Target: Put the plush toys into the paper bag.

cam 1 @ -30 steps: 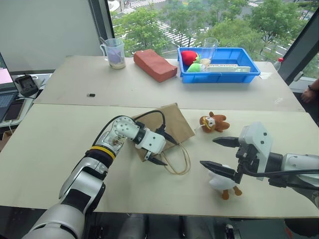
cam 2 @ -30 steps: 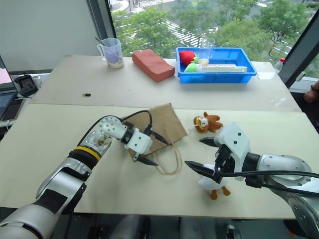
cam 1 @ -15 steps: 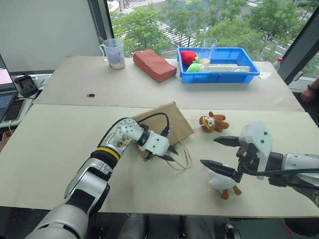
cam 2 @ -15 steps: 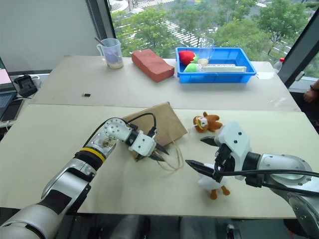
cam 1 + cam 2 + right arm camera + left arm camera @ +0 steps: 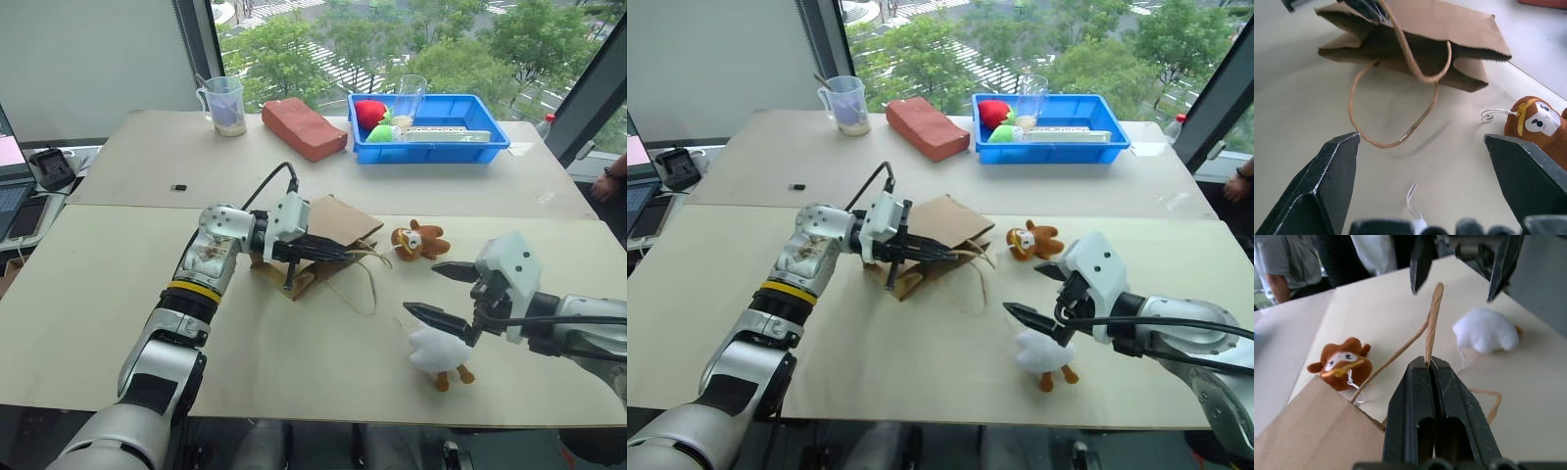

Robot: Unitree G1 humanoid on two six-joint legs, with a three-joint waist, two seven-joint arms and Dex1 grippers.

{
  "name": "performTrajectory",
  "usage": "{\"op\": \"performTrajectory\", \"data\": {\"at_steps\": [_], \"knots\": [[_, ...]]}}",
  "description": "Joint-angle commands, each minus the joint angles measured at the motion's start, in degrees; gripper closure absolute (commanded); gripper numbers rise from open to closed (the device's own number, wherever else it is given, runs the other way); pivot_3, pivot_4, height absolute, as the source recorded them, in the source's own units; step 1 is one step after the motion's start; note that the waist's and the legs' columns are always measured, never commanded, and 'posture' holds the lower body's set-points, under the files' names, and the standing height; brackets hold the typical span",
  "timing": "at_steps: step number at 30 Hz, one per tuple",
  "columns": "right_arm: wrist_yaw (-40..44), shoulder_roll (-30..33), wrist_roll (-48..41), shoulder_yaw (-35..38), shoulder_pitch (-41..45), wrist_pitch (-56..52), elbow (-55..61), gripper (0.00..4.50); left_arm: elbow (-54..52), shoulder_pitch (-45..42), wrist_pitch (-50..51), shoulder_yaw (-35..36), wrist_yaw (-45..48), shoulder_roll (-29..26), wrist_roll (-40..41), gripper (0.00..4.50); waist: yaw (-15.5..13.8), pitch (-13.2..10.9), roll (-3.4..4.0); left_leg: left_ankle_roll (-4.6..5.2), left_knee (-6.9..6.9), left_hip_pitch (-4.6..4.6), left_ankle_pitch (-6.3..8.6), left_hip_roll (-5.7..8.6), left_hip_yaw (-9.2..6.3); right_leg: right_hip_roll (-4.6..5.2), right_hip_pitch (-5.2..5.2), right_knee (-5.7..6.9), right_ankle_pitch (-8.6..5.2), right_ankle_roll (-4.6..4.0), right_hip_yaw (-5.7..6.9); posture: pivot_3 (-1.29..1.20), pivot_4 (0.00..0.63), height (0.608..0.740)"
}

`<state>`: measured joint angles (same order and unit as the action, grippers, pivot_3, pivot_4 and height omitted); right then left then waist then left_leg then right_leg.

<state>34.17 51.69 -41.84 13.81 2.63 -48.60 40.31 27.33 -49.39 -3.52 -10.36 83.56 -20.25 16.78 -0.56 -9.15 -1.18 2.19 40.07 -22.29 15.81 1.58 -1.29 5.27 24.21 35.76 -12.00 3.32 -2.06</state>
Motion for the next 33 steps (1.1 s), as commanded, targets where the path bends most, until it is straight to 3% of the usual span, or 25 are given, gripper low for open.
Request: {"op": "performTrajectory", "data": {"at_steps": [1,8,13,21,33], "knots": [[-1.7,-4.8,2.2,-4.4,4.2,3.4,-2.3,0.54,-3.3,-0.5,1.9,2.0,-0.9,-0.2,2.1,4.50,0.1,0.0,0.00,0.00,0.00,0.00,0.00,0.01,0.01,0.01,0.01,0.01,0.00,0.00,-0.03,0.00,0.150,0.740],[-8.0,-22.0,12.1,-17.5,13.7,9.8,-12.9,2.86,-3.3,-0.1,0.5,2.7,-1.8,0.1,2.0,4.50,0.6,0.0,0.01,-0.03,-0.05,0.04,-0.02,0.04,0.01,-0.04,0.09,0.10,0.00,-0.01,-0.03,0.00,0.150,0.740],[-9.5,-30.8,17.3,-21.8,17.6,15.4,-22.6,4.48,-4.0,0.2,0.7,3.2,-2.0,0.0,2.4,4.50,0.6,0.0,0.01,-0.05,-0.09,0.01,-0.03,0.18,-0.03,0.00,0.11,0.16,0.01,-0.01,-0.01,0.00,0.150,0.740],[-9.5,-42.1,24.8,-26.5,22.3,24.2,-40.6,4.48,-4.5,-0.4,2.2,6.0,-6.1,0.2,3.2,4.50,1.3,0.0,0.02,-0.10,-0.20,0.07,-0.06,0.21,-0.07,-0.01,0.16,0.32,0.01,-0.01,-0.01,0.00,0.150,0.740],[-9.6,-44.8,36.6,-32.2,23.5,27.8,-54.7,4.48,-6.5,-4.0,5.9,15.7,-25.3,-0.7,3.5,4.50,2.1,0.0,0.03,-0.16,-0.29,0.52,-0.09,0.23,-0.10,-0.01,-0.03,0.33,0.01,-0.02,-0.07,0.00,0.150,0.740]]}}
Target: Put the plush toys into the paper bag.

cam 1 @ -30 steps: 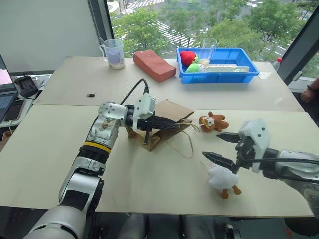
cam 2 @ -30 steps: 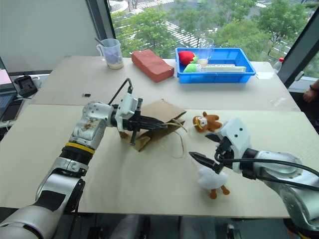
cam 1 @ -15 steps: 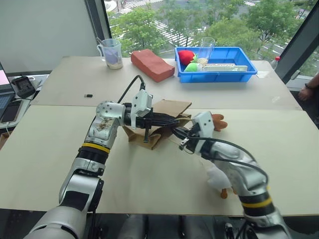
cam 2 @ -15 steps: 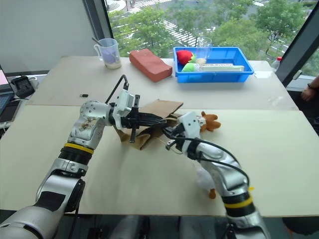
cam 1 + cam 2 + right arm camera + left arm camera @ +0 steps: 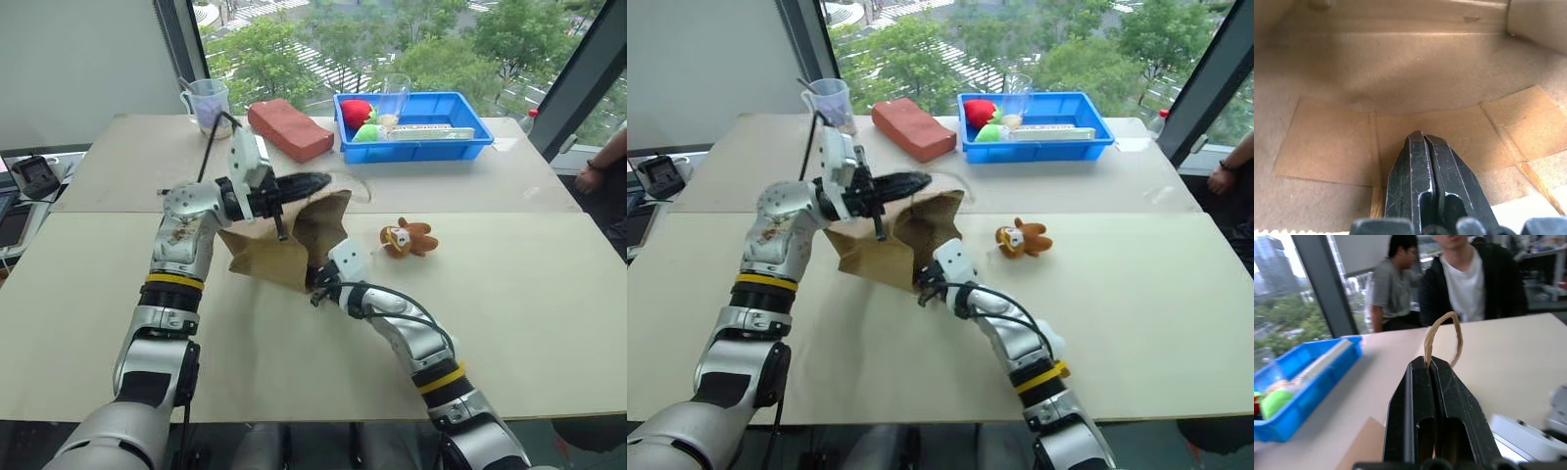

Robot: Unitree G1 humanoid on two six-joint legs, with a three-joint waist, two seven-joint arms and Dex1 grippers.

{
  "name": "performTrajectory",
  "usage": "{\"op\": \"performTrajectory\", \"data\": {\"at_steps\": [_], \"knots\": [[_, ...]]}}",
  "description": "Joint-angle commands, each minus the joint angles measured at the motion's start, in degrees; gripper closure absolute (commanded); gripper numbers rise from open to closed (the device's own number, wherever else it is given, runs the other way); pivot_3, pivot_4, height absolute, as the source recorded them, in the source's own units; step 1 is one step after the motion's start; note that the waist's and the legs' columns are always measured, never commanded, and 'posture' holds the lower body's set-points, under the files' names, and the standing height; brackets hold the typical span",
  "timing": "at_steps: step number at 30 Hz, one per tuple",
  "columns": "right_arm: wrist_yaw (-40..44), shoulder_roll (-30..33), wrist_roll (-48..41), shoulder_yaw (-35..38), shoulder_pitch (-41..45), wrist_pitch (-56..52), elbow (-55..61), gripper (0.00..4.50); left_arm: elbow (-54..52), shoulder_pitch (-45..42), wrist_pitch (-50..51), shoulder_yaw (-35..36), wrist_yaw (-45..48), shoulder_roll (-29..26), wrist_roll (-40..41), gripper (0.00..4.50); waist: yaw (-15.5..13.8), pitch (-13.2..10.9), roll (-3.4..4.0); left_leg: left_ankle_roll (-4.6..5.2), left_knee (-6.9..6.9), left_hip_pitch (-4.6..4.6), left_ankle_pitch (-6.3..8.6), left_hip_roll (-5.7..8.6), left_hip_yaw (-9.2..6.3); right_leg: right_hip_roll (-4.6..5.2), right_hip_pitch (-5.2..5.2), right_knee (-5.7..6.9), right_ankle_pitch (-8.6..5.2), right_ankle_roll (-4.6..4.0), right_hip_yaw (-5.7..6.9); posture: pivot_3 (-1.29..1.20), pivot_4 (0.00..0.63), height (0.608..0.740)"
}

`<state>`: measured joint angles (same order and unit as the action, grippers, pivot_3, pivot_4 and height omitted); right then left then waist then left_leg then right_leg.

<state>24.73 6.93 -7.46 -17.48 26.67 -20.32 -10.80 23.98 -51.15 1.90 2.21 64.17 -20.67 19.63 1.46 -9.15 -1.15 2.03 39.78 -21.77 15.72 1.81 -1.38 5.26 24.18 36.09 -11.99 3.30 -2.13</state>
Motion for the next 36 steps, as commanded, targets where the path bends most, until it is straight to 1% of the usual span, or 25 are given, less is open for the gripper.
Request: {"op": "performTrajectory", "data": {"at_steps": [1,4,8,12,17,23,28,32,33,36], "knots": [[-0.5,-0.1,3.1,-1.0,-0.3,-0.5,-4.2,4.48,-4.0,-2.5,0.8,4.0,-8.7,-0.3,0.4,4.50,0.1,0.0,0.00,-0.02,-0.01,0.01,-0.01,-0.01,0.00,-0.01,0.01,0.02,0.01,-0.01,0.00,0.00,0.150,0.740],[-0.9,-0.5,4.7,-1.0,0.2,-0.6,-5.3,4.48,-6.9,-2.3,1.9,5.1,-13.5,-0.7,0.3,4.50,0.3,0.0,-0.01,-0.09,-0.01,0.04,-0.05,-0.01,-0.01,0.00,0.00,0.06,0.03,-0.05,-0.03,0.00,0.150,0.740],[-1.6,-1.3,6.1,-0.5,1.2,-1.7,-6.6,4.48,-13.8,-0.7,4.1,5.8,-18.1,-1.5,0.7,4.50,0.6,0.0,-0.02,-0.18,0.00,0.06,-0.11,0.01,-0.01,0.01,-0.01,0.10,0.06,-0.09,-0.09,0.00,0.150,0.740],[-3.1,-2.1,6.3,1.0,2.5,-2.6,-8.4,4.48,-20.6,-0.1,6.4,7.5,-24.5,-1.9,0.6,4.50,0.8,0.0,-0.01,-0.20,-0.05,0.06,-0.11,-0.08,-0.01,0.00,0.06,0.14,0.06,-0.09,-0.11,0.00,0.150,0.740],[-3.8,-2.9,6.2,2.2,4.1,-2.1,-10.8,4.48,-23.9,0.7,6.7,8.4,-30.6,-2.0,-0.3,4.50,0.7,0.0,-0.01,-0.24,-0.14,-0.04,-0.12,-0.08,-0.04,0.02,0.18,0.12,0.06,-0.09,-0.09,0.00,0.150,0.740],[-1.6,-2.7,5.2,3.0,5.3,-1.4,-9.9,4.48,-25.1,7.2,6.1,4.0,-27.5,-3.4,-2.2,4.50,0.8,0.0,-0.01,-0.25,-0.24,-0.05,-0.12,-0.06,-0.05,0.03,0.18,0.05,0.06,-0.09,-0.09,0.00,0.150,0.740],[3.6,-1.2,2.6,2.9,3.6,-2.8,-0.2,4.48,-25.2,10.3,5.5,1.4,-23.2,-3.8,-1.6,4.50,0.6,0.0,-0.01,-0.27,-0.29,-0.09,-0.13,-0.04,-0.06,0.05,0.18,0.01,0.06,-0.09,-0.06,0.00,0.150,0.740],[7.8,1.0,0.1,3.2,2.5,-5.6,9.0,4.48,-23.9,11.0,4.5,0.8,-21.1,-3.5,-1.0,4.50,0.7,0.0,-0.01,-0.27,-0.35,-0.33,-0.13,-0.05,-0.06,0.05,0.40,0.03,0.06,-0.09,-0.06,0.00,0.150,0.740],[8.2,1.3,-1.6,4.1,2.4,-7.4,12.3,4.20,-23.2,11.0,4.2,0.7,-20.3,-3.5,-0.9,4.50,0.8,0.0,-0.01,-0.28,-0.38,-0.35,-0.14,-0.05,-0.06,0.04,0.45,0.03,0.06,-0.09,-0.05,0.00,0.150,0.740],[8.6,2.0,-5.6,7.1,2.5,-11.7,20.3,3.21,-21.3,10.9,3.1,0.3,-18.1,-3.7,-1.0,4.50,0.7,0.0,-0.01,-0.30,-0.39,-0.54,-0.15,-0.03,-0.06,0.04,0.71,0.05,0.06,-0.09,-0.06,0.00,0.150,0.740]]}}
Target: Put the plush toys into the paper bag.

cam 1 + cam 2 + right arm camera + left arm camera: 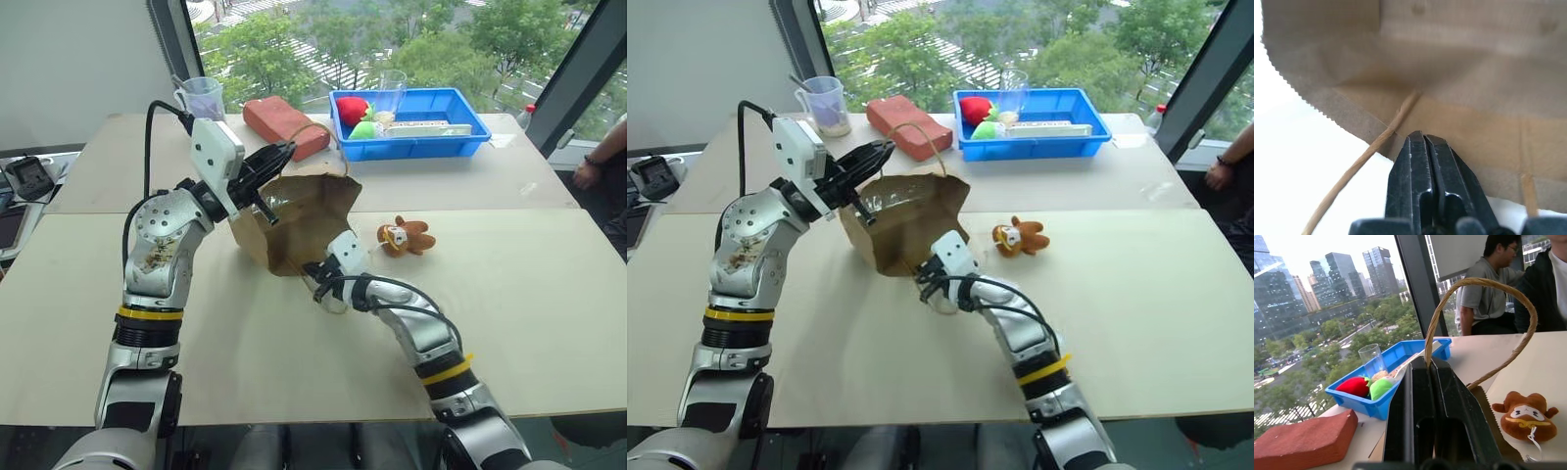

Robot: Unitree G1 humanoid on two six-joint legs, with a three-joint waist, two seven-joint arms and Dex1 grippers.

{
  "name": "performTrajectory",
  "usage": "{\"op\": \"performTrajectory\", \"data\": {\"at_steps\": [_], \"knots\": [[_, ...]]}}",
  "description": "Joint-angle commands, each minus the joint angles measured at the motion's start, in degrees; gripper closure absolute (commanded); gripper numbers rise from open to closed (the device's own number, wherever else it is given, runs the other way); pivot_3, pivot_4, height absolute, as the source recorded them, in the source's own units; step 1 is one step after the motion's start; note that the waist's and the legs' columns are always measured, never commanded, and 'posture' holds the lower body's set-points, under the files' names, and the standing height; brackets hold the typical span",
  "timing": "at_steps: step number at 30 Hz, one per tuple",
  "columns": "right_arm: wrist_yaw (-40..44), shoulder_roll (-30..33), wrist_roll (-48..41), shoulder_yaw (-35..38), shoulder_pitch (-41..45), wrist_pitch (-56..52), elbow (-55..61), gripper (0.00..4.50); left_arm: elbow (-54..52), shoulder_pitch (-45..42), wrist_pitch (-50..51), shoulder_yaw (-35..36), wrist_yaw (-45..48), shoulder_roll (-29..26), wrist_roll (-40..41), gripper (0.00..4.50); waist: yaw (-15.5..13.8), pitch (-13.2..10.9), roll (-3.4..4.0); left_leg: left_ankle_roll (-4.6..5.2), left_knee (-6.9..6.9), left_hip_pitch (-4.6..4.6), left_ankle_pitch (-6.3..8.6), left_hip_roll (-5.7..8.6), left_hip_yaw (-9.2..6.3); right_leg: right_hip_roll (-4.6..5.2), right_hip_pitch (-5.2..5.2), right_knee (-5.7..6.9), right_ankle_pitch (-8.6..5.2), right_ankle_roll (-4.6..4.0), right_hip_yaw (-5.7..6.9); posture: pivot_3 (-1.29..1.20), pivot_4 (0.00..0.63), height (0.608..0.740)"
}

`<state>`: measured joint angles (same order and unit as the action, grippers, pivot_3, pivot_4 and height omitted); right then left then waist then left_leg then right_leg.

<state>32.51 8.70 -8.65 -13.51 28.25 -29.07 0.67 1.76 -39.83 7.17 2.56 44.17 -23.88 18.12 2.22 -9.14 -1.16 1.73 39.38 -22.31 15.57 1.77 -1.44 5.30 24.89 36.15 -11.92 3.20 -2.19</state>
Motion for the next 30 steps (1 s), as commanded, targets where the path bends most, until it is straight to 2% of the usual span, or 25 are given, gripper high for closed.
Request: {"op": "performTrajectory", "data": {"at_steps": [1,4,9,10,15,18,24,27,30], "knots": [[1.1,0.7,-6.0,4.1,0.8,-4.6,11.5,2.88,1.4,-0.3,-2.5,-0.1,2.6,-0.5,0.6,4.50,0.0,0.0,0.00,-0.01,0.00,-0.02,-0.01,0.05,0.01,0.00,0.06,0.00,0.00,0.00,0.00,0.00,0.150,0.740],[2.4,4.4,-11.0,7.3,0.0,-10.6,20.5,1.83,2.7,-0.4,-3.2,-0.2,4.1,-0.4,0.7,4.50,-0.2,0.0,0.00,-0.01,-0.03,-0.07,-0.01,0.08,0.01,0.01,0.11,0.00,0.00,0.00,0.00,0.00,0.150,0.740],[5.6,19.0,-20.3,18.2,-3.8,-23.0,33.6,0.14,3.5,0.2,-3.6,-0.7,7.2,-0.4,1.5,4.50,-1.7,0.0,0.00,0.05,-0.03,-0.16,0.01,0.16,0.01,0.13,0.06,-0.09,0.00,0.00,0.05,0.00,0.150,0.740],[6.6,22.0,-21.9,20.4,-5.2,-24.7,35.0,0.03,3.3,0.5,-3.5,-0.7,7.8,-0.4,1.7,4.50,-1.8,0.0,-0.01,0.08,-0.03,-0.16,0.03,0.17,0.01,0.13,0.02,-0.17,0.00,0.01,0.09,0.00,0.150,0.740],[15.8,38.8,-26.2,29.6,-18.4,-27.7,37.1,0.03,2.8,1.6,-3.3,-0.6,10.7,-1.5,2.5,4.50,-2.1,0.0,-0.02,0.12,-0.04,-0.16,0.05,0.16,0.05,0.12,-0.01,-0.31,-0.01,0.01,0.08,0.00,0.150,0.740],[19.8,44.7,-27.1,31.9,-26.0,-27.3,35.7,0.03,3.0,1.6,-3.5,-0.7,11.5,-1.8,2.6,4.50,-2.1,0.0,-0.06,0.13,-0.02,-0.11,0.05,0.14,0.08,0.11,-0.15,-0.37,-0.01,0.02,0.08,0.00,0.150,0.740],[20.9,46.9,-25.7,30.1,-33.8,-24.8,33.6,0.03,2.3,1.6,-3.0,-0.8,11.4,-1.7,2.6,4.50,-2.0,-0.1,-0.11,0.15,0.08,0.34,0.05,-0.02,0.10,0.06,-0.74,-0.49,-0.05,0.06,0.04,0.00,0.150,0.740],[20.5,47.5,-21.2,26.5,-37.7,-20.6,31.0,0.03,1.3,1.8,-2.4,-0.8,10.9,-1.6,2.7,4.50,-2.1,-0.1,-0.11,0.19,0.30,0.26,0.07,-0.11,0.09,0.00,-0.74,-0.43,-0.05,0.07,0.07,0.00,0.150,0.740],[17.2,45.8,-17.0,24.4,-38.0,-16.3,27.4,0.03,0.6,1.8,-1.4,-0.5,10.6,-1.9,3.0,4.50,-2.4,-0.1,-0.11,0.24,0.39,0.21,0.10,-0.09,0.11,0.03,-0.73,-0.41,-0.05,0.07,0.06,0.00,0.150,0.740]]}}
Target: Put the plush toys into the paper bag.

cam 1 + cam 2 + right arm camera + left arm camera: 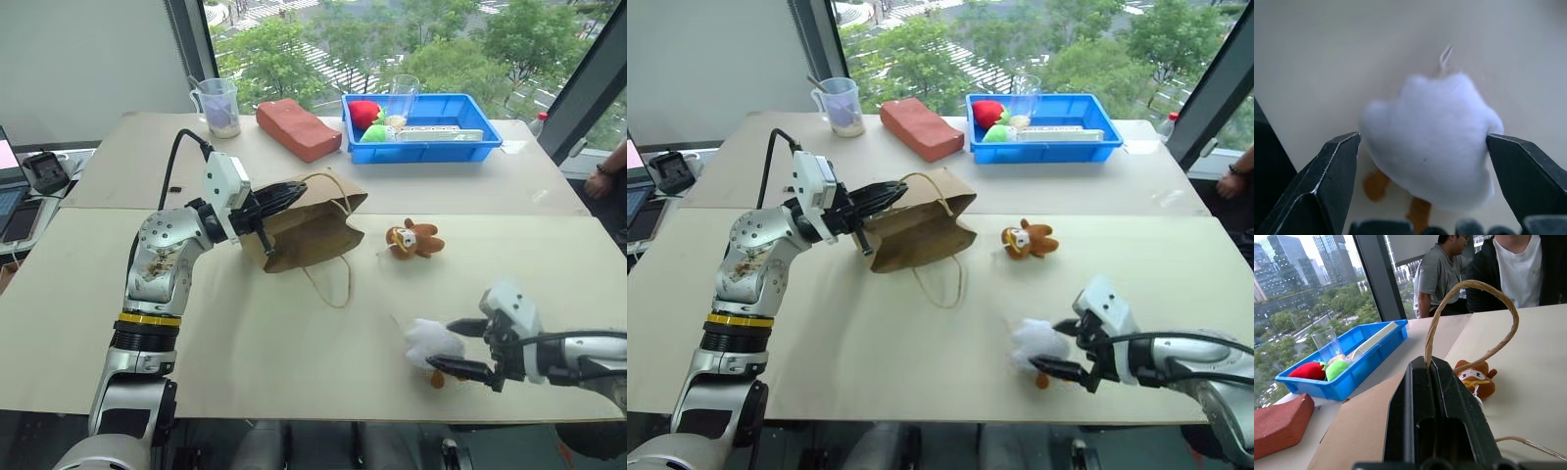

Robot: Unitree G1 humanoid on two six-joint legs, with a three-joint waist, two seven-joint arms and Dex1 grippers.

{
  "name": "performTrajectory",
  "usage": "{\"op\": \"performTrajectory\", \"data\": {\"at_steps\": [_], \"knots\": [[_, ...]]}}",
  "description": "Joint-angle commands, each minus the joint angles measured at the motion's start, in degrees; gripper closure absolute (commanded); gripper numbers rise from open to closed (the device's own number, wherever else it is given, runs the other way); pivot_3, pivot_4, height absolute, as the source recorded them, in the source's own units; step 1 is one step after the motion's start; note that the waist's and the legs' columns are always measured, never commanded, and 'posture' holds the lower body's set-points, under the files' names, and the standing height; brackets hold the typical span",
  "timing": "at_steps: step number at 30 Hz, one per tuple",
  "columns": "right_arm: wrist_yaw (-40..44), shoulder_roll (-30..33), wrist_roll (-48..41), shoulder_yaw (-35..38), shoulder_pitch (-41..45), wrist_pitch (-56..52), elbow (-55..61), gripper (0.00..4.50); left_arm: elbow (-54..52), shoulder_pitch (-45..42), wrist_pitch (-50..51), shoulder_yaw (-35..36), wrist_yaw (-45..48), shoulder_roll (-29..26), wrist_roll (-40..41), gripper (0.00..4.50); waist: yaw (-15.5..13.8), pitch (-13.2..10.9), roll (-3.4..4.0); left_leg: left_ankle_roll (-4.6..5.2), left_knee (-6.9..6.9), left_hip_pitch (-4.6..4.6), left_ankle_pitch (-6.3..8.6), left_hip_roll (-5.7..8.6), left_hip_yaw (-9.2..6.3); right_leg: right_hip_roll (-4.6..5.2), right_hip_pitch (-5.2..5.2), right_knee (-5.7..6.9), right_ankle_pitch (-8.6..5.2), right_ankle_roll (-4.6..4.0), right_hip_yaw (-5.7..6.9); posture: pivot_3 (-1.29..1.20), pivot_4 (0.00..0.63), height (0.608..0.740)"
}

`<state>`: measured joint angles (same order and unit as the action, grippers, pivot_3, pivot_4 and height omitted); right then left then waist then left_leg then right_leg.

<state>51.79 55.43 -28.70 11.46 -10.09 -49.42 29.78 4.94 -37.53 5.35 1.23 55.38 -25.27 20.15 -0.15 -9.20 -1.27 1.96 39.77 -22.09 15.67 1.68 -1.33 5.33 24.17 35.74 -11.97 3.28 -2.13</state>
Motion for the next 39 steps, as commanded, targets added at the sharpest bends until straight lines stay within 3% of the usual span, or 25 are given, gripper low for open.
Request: {"op": "performTrajectory", "data": {"at_steps": [1,4,11,15,20,28,39], "knots": [[-2.3,-1.2,3.5,-0.8,0.4,4.9,-2.2,0.03,-2.7,-0.5,0.6,0.9,-0.7,-0.6,1.1,4.50,-0.1,0.0,0.00,0.00,0.01,-0.02,0.00,0.01,0.00,0.00,0.01,0.00,0.00,0.00,-0.01,0.00,0.150,0.740],[-2.4,-2.3,3.5,-0.9,1.1,6.2,-2.4,0.80,-2.7,-0.9,0.9,1.1,-1.0,-0.9,1.1,4.50,-0.1,0.0,-0.01,0.00,0.04,0.01,0.00,-0.01,0.00,-0.01,-0.02,0.01,0.00,0.00,-0.02,0.00,0.150,0.740],[-2.2,-3.7,0.3,0.6,4.6,4.9,-0.9,3.32,-2.7,-0.9,0.9,1.0,-1.3,-1.0,0.9,4.50,-0.4,0.0,-0.01,0.01,0.02,0.00,0.01,-0.03,0.00,-0.02,0.01,0.01,0.00,0.00,-0.01,0.00,0.150,0.740],[-3.5,-5.3,-3.4,0.4,10.3,2.2,0.5,4.47,-2.1,-1.3,0.5,1.0,-1.4,-1.0,0.7,4.50,-0.4,0.0,-0.01,0.01,0.02,-0.01,0.01,-0.04,0.00,-0.02,0.02,0.00,0.00,0.00,-0.01,0.00,0.150,0.740],[-10.2,-12.7,-2.5,-7.5,25.1,-0.6,-0.4,4.47,-1.1,-2.0,0.0,0.8,-1.6,-0.9,0.3,4.50,0.0,0.0,-0.06,0.01,0.04,-0.01,0.01,-0.04,0.00,-0.03,0.04,0.03,0.01,-0.02,-0.02,0.00,0.150,0.740],[-14.5,-22.5,6.9,-23.4,39.1,2.3,-11.3,4.47,-1.2,-2.7,0.0,0.5,-1.8,-0.4,0.5,4.50,-0.2,0.0,-0.05,0.00,0.01,-0.16,0.01,0.00,-0.05,0.00,0.20,0.06,0.02,-0.03,0.09,0.00,0.150,0.740],[-22.0,-42.4,17.6,-29.0,55.8,10.7,-38.8,4.47,-2.5,-2.3,0.5,-0.6,-1.8,0.7,0.6,4.50,1.0,0.0,-0.03,-0.13,-0.12,-0.19,-0.07,0.16,-0.10,0.01,0.45,0.33,0.03,-0.04,0.08,0.00,0.150,0.740]]}}
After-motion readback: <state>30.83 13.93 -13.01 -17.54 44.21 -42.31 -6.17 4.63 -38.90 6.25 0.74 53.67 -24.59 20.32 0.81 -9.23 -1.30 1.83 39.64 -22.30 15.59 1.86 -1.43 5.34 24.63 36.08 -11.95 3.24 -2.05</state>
